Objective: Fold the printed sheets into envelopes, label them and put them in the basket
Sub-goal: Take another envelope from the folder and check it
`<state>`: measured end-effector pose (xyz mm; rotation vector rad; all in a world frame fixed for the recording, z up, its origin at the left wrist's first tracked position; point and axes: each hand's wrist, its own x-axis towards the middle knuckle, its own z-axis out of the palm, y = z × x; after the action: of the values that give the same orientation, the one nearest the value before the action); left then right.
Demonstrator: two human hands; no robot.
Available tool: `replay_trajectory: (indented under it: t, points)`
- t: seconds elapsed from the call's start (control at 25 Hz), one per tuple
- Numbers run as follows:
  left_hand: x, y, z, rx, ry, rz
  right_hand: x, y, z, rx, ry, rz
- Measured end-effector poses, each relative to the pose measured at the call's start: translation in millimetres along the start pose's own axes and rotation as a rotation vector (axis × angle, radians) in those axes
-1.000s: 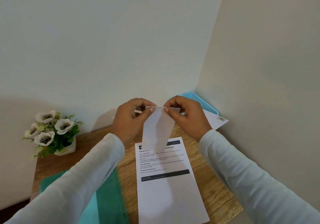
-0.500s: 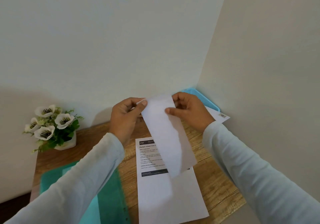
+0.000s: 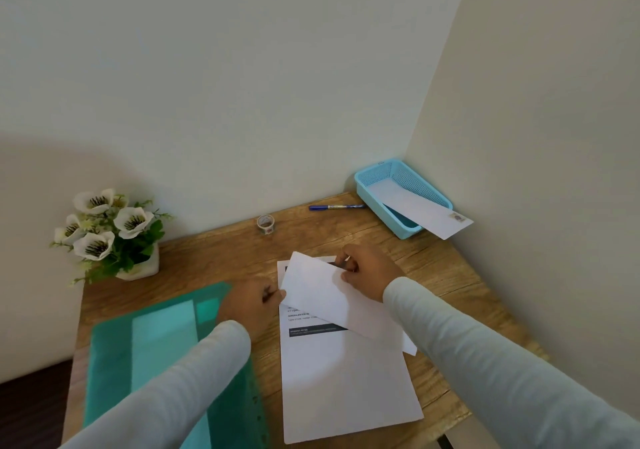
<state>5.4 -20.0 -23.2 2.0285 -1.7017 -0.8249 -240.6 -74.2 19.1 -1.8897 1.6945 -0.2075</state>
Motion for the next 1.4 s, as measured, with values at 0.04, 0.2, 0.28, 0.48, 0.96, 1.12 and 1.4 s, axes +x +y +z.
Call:
replay_trajectory:
  t: [0.04, 0.2, 0.28, 0.48, 0.96, 1.12, 1.4]
  points:
    - [1, -2, 1, 0.106, -0.01, 0.016, 2, 2, 6, -0.035, -0.01, 0.01]
    - [8, -3, 4, 0.37, -0.012, 0.118, 5, 9, 23, -0.157, -0.039, 0.026]
    - [10, -4, 7, 0.344, 0.023, 0.254, 5, 12, 27, -0.222, -0.042, 0.003]
    - [11, -23, 15, 0.304, 0.024, 0.438, 3, 6, 29, -0.447, -0.046, -0.125]
    - [19, -34, 9, 0.363, 0.079, 0.282, -19, -35, 86, -0.527, -0.071, -0.414]
    - [22, -35, 13, 0.385, 0.08, 0.27, 0, -38, 81, -0.552, -0.047, -0.357]
    - [28, -18, 18, 0.686, 0.032, 0.386, 21, -36, 68, -0.466, -0.05, -0.295]
